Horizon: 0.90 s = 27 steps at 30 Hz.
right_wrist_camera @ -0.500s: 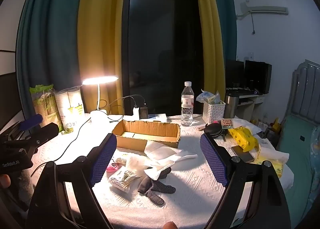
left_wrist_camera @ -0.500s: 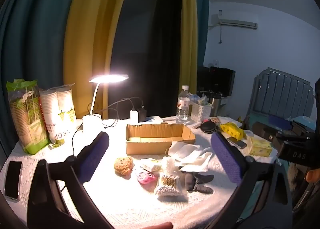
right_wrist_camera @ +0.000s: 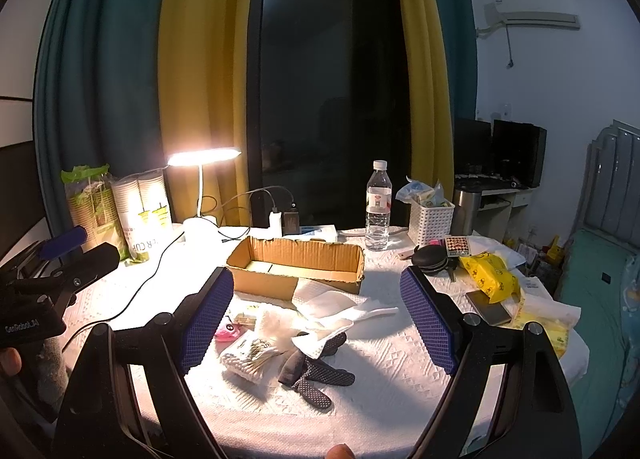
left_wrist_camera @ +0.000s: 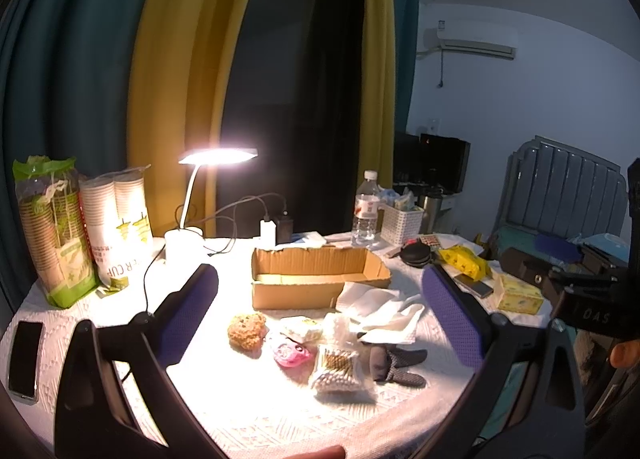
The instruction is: Organize soft objects
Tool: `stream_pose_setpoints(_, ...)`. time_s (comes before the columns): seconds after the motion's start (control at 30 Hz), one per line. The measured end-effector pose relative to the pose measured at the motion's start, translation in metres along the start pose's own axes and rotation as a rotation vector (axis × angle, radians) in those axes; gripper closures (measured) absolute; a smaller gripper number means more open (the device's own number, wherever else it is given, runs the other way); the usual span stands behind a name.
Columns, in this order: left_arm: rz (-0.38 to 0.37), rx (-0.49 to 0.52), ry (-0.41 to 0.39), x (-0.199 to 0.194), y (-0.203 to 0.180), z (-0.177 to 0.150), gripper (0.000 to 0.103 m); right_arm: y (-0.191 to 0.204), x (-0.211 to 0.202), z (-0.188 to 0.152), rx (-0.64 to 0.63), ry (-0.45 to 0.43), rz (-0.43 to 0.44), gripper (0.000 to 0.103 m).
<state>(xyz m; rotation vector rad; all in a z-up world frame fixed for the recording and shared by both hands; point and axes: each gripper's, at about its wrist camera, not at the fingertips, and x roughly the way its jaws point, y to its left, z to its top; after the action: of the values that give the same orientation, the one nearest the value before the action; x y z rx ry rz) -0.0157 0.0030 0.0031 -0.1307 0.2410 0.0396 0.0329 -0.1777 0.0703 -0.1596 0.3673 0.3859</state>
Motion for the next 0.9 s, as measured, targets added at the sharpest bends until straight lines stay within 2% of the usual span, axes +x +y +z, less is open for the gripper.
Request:
stream_pose_setpoints(0.63,-0.001,-0.003,0.004,0.001,0.001,0.0,0.001,0.002,0.001,-0.001,0.005,0.004,0.003,0.015)
stream_pose_setpoints(0.9,0.01,-0.015,0.017,0.006,0.005,-0.007,0.001,0.004,0.011,-0.015,0.007,0.018,0.013,0.015)
